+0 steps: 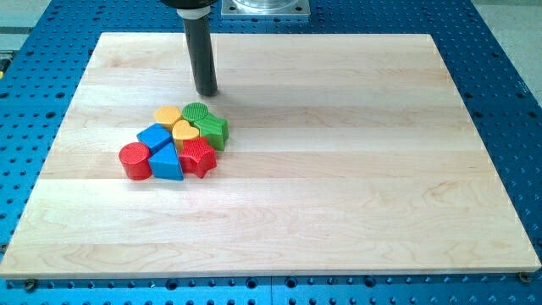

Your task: Separate cube from group of blocks

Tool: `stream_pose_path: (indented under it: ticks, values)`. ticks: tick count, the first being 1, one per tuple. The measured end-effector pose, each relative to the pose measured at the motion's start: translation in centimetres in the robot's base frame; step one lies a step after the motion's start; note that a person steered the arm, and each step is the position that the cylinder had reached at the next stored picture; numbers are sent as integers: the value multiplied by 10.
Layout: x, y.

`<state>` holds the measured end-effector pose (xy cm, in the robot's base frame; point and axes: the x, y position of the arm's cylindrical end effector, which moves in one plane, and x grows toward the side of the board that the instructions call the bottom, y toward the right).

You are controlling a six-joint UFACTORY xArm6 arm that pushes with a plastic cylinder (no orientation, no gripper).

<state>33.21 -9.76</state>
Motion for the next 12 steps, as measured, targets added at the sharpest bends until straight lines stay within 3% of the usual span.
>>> stream_pose_path:
  ticks: [2,4,5,6,7,9,11,12]
  values:
    - [9,-2]
    - [28,-63]
    - [79,-102]
    - [131,-102]
    - [151,-89]
    - [157,-8]
    - [104,-46]
    - [123,-34]
